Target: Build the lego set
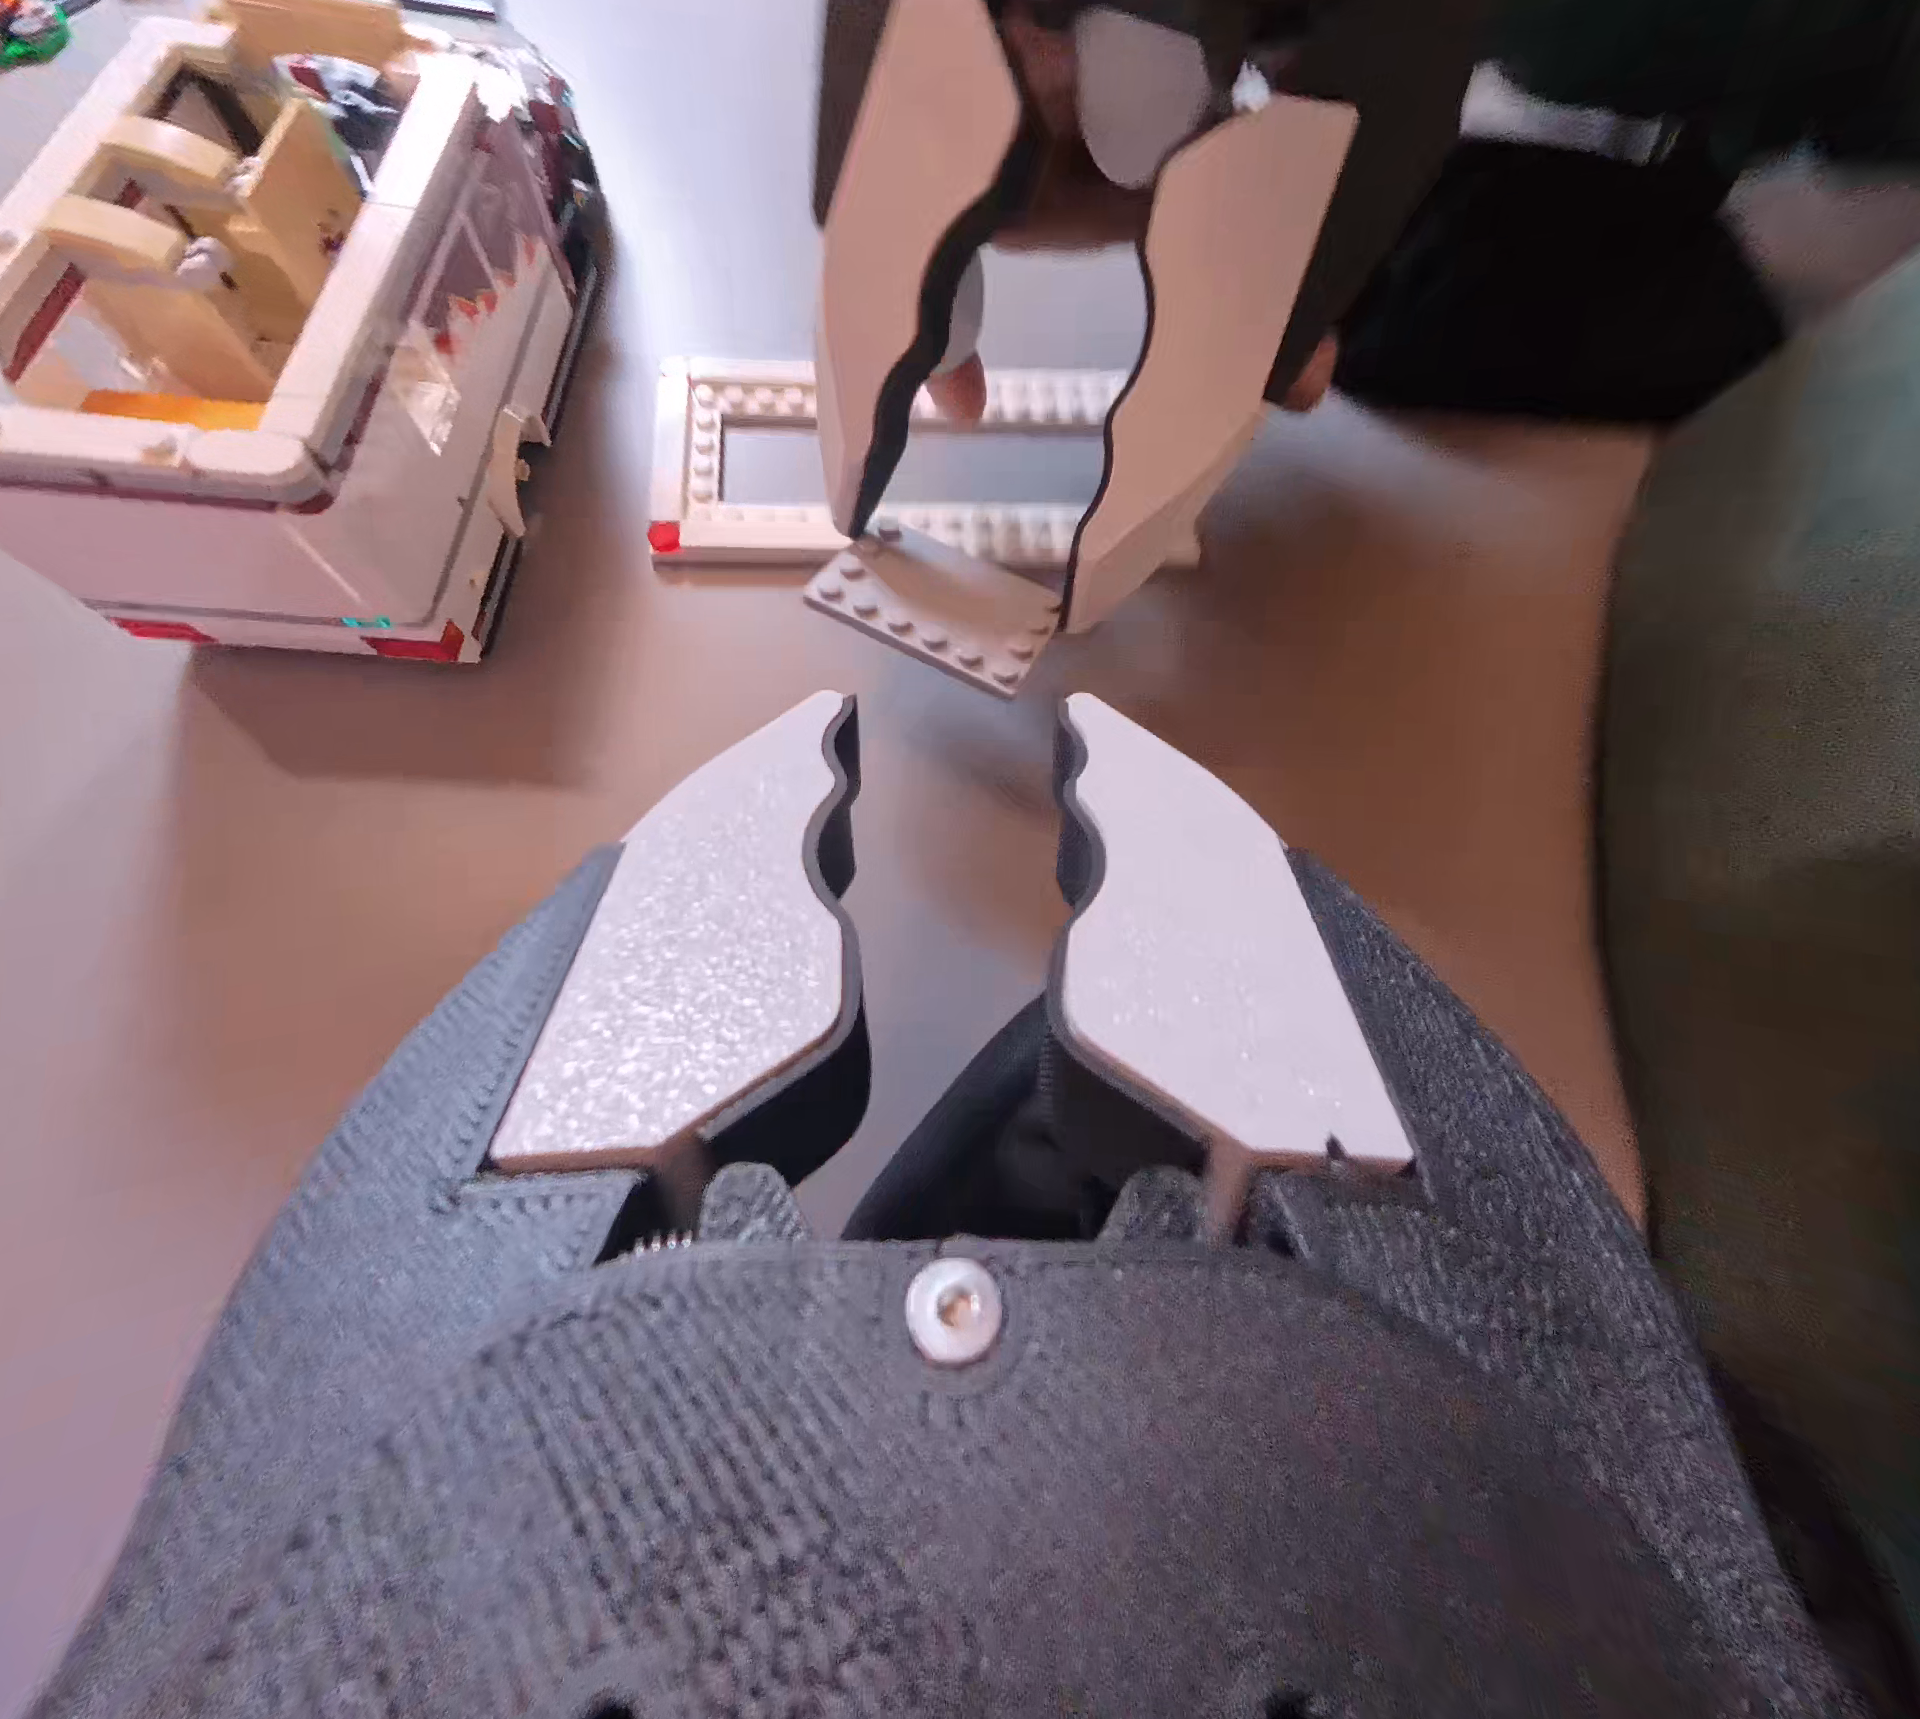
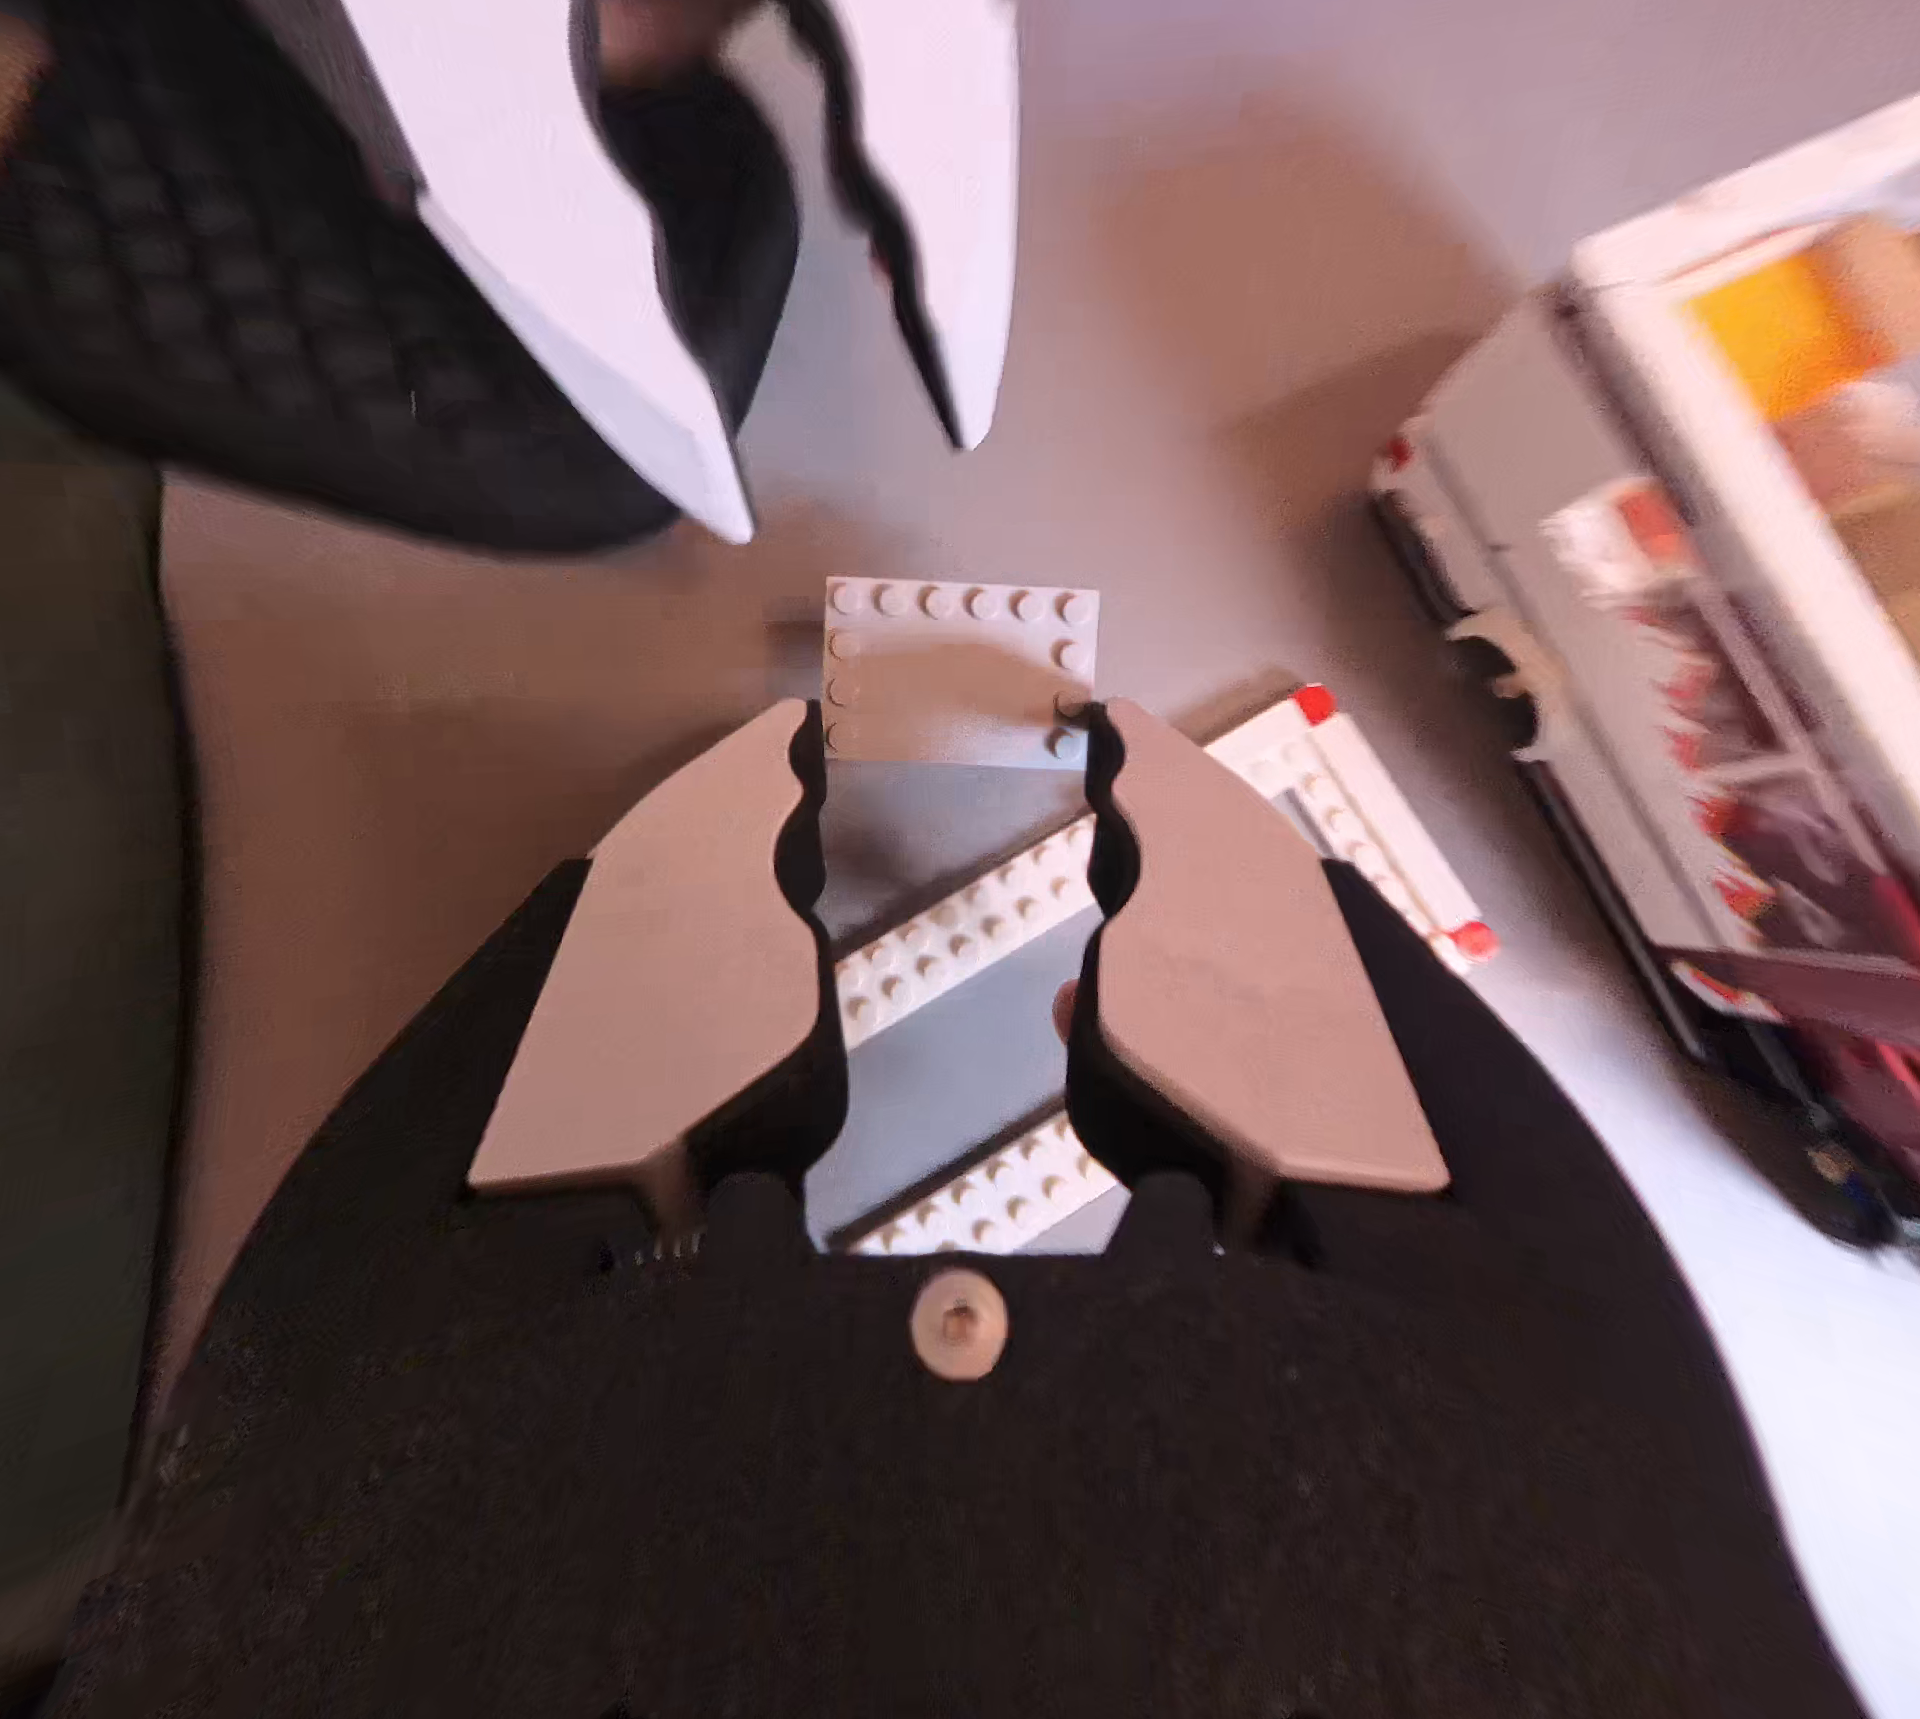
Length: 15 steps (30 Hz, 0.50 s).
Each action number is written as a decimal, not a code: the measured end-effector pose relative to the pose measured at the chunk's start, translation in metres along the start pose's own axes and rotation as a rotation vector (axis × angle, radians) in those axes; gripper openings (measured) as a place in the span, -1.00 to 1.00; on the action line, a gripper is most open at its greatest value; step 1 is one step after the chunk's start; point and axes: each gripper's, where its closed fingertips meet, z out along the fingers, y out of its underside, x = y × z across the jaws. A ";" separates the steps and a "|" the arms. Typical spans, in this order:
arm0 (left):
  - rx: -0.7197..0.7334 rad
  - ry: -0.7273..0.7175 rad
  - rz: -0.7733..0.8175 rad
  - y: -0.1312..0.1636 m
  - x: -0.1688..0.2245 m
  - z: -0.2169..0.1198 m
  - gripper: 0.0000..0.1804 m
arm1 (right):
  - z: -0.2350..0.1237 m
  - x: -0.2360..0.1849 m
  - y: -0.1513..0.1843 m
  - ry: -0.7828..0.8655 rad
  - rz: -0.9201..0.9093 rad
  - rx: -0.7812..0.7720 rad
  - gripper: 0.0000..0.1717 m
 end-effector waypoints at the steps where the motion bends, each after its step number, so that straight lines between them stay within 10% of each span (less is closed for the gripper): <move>1: 0.057 0.016 -0.079 -0.008 -0.001 0.000 -0.59 | -0.007 0.004 -0.008 0.047 0.025 0.075 -0.45; 7: 0.367 0.277 -0.536 -0.063 -0.001 -0.002 -0.61 | -0.047 0.018 -0.037 0.391 0.010 0.326 -0.45; 9: 0.391 0.279 -0.545 -0.071 -0.002 0.001 -0.90 | -0.055 0.019 -0.040 0.470 -0.011 0.349 -0.45; 15: 0.287 0.382 -0.489 -0.073 0.001 -0.004 -0.95 | -0.078 0.005 -0.049 0.355 -0.287 0.375 -0.29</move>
